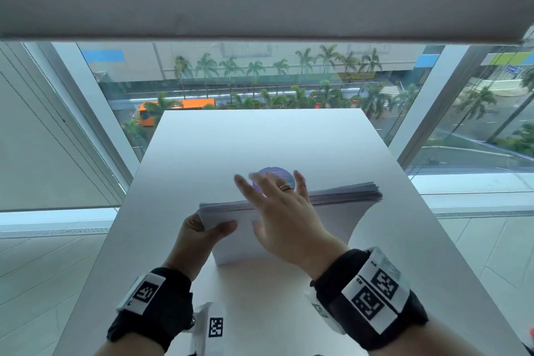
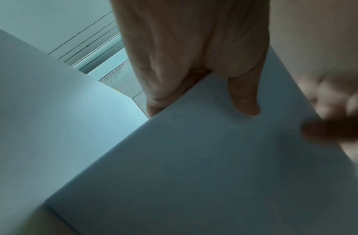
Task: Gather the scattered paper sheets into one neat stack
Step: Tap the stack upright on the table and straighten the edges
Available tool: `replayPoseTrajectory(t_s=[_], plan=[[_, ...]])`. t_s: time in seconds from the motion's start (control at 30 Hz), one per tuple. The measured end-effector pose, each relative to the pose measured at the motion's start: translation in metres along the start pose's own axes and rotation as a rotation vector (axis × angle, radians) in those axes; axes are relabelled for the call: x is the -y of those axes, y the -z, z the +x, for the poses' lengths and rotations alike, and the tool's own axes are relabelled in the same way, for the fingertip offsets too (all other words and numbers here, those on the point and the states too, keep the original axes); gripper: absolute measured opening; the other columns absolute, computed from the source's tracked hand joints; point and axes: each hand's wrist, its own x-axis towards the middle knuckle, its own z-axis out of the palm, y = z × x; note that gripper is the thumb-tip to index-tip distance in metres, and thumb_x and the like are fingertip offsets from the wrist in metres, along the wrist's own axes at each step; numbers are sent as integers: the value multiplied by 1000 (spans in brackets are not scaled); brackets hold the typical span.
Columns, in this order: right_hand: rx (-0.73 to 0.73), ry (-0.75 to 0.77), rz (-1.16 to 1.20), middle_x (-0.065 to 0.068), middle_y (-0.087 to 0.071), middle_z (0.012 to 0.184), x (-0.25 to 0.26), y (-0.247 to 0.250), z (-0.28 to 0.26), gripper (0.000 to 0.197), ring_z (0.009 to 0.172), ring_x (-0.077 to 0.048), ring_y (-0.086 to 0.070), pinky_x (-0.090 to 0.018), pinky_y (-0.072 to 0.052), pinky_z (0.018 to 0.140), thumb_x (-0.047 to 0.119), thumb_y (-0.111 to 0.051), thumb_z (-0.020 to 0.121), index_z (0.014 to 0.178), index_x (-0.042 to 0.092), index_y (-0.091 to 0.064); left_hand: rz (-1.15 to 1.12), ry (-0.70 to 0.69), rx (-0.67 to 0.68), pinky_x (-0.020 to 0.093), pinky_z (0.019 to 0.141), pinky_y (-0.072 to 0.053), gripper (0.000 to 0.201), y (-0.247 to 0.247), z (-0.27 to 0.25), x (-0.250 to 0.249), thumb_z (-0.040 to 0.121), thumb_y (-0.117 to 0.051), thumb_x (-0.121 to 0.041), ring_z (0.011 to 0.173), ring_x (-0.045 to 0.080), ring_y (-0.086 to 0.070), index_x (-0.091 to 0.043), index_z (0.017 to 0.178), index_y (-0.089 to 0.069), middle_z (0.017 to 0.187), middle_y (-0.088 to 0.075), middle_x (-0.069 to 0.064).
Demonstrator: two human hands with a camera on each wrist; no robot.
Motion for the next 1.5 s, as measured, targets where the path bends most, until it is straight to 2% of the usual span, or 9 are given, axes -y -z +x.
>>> replayPoseTrajectory(t_s=[0.1,0.37,0.47,0.77,0.9,1.03,1.2,1.37,1.5], plan=[[109,-171,-46,-4,-46,137,-32,7,-6,69,130,-26,-38,-57,3,112,27,-54,85,145,28,-20,-5,12,-7,16,62,-54,43,3,-1,2,47,-78,-25,66,7,-67,-4,84,-70,70,-75,-3],[91,-267,-63,8,-11,158,-76,17,-43,90,146,-22,-10,-56,-1,112,47,-59,80,148,34,-1,-34,16,3,16,62,-54,45,3,-1,3,45,-76,-29,67,7,-68,-7,84,-70,72,-76,-3],[-138,-315,-48,2,-22,156,-79,15,-54,92,142,-27,-22,-57,-16,108,40,-64,73,146,30,-9,-36,19,-4,16,62,-54,45,4,-2,4,44,-76,-29,67,7,-68,-8,83,-70,72,-76,-2],[-317,-444,-23,-3,-30,151,-98,11,-72,82,137,-23,-20,-59,-22,106,35,-58,69,142,30,-20,-36,14,-4,16,60,-54,45,5,-5,4,43,-76,-29,66,6,-68,-8,83,-70,71,-76,-3],[-143,-353,-15,1,-33,151,-107,3,-81,78,138,-29,-30,-57,-23,107,37,-58,72,138,42,-17,-55,28,9,16,62,-55,33,7,-4,5,43,-78,-28,68,7,-69,-15,73,-77,73,-76,-3],[-365,-428,62,-8,-28,153,-112,9,-84,80,140,-29,-23,-46,-22,111,37,-48,74,143,35,-8,-49,11,15,17,64,-55,55,7,-4,5,27,-89,-46,69,6,-69,-20,74,-78,74,-76,-2],[-203,-296,87,-2,-28,152,-117,-1,-84,76,140,-34,-25,-51,-32,108,33,-56,72,138,40,-20,-71,18,15,19,65,-56,58,7,-4,4,26,-90,-49,69,7,-69,-20,75,-78,74,-76,-2],[-521,-393,182,-9,-19,151,-117,6,-80,84,143,-10,-7,-8,-2,113,31,-46,74,145,11,-6,-54,15,19,17,65,-55,53,6,-8,2,27,-89,-44,68,6,-68,-21,74,-78,74,-76,-4],[-307,-379,239,-1,-14,155,-120,-1,-80,81,143,-2,-6,-21,-14,113,22,-56,78,148,16,-16,-50,33,20,22,68,-55,46,8,-6,4,32,-88,-38,69,7,-68,-21,74,-78,74,-76,-4]])
